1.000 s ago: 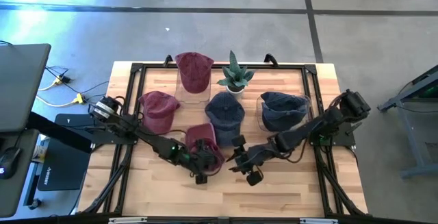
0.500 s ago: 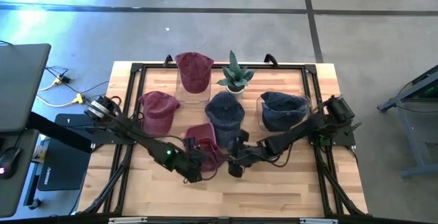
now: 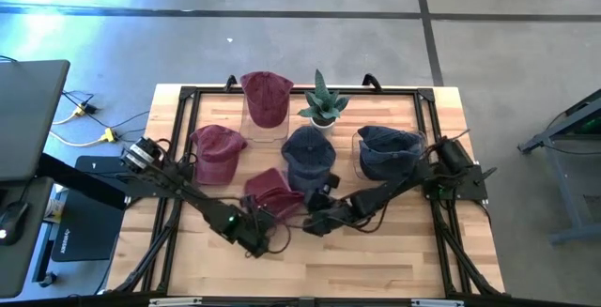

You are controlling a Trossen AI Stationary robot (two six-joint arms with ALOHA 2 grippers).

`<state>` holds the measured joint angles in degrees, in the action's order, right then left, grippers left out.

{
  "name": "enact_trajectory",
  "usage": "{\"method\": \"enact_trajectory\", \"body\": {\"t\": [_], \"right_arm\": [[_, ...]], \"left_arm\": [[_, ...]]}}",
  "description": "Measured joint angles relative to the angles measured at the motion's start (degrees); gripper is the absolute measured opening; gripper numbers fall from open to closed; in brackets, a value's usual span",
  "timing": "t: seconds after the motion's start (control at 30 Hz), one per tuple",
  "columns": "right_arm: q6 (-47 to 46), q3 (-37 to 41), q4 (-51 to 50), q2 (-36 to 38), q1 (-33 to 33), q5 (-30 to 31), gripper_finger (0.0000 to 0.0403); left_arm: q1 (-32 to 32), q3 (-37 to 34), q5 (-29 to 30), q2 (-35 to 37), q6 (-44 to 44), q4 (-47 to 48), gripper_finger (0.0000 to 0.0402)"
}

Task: Pick & Place hat
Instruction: Put the bottom red cap into the left transparent bin

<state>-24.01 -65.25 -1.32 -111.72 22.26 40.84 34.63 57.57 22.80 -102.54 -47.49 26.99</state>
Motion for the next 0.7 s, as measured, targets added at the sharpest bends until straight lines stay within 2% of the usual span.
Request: {"method": "enact_trajectory", "body": {"t": [0.07, 0.13, 0.2, 0.3, 0.4, 0.57, 0.7], "right_arm": [[-0.1, 0.1, -1.4, 1.2, 1.3, 5.0, 0.0013], [-1.0, 0.0, -1.9, 2.0, 2.4, 7.6, 0.0023], [0.6, 0.0, -1.2, 2.2, 2.9, 7.0, 0.0026], [2.4, 0.1, -0.2, 2.2, 2.8, 4.5, 0.001], [3.3, 0.1, 0.0, 2.2, 2.4, 1.3, 0.0008], [3.6, 0.1, 0.2, 2.2, 2.5, 0.6, 0.0017], [6.3, 0.1, -0.2, 2.2, 3.3, 0.8, 0.0006]], "left_arm": [[1.6, 1.0, 0.7, 0.7, -3.4, 4.6, 0.0007], [2.5, 2.9, 2.0, 1.2, -5.4, 7.9, 0.0007], [3.1, 4.6, 4.4, 2.1, -5.6, 8.9, 0.0007], [3.3, 7.0, 8.9, 3.1, -3.3, 8.8, 0.0007], [2.5, 7.5, 10.6, 3.1, -0.9, 9.1, 0.0007], [-1.9, 4.9, 10.6, 2.0, -0.4, 8.5, 0.0007], [-4.8, 1.6, 3.1, 0.9, 1.5, 7.5, 0.0007]]}}
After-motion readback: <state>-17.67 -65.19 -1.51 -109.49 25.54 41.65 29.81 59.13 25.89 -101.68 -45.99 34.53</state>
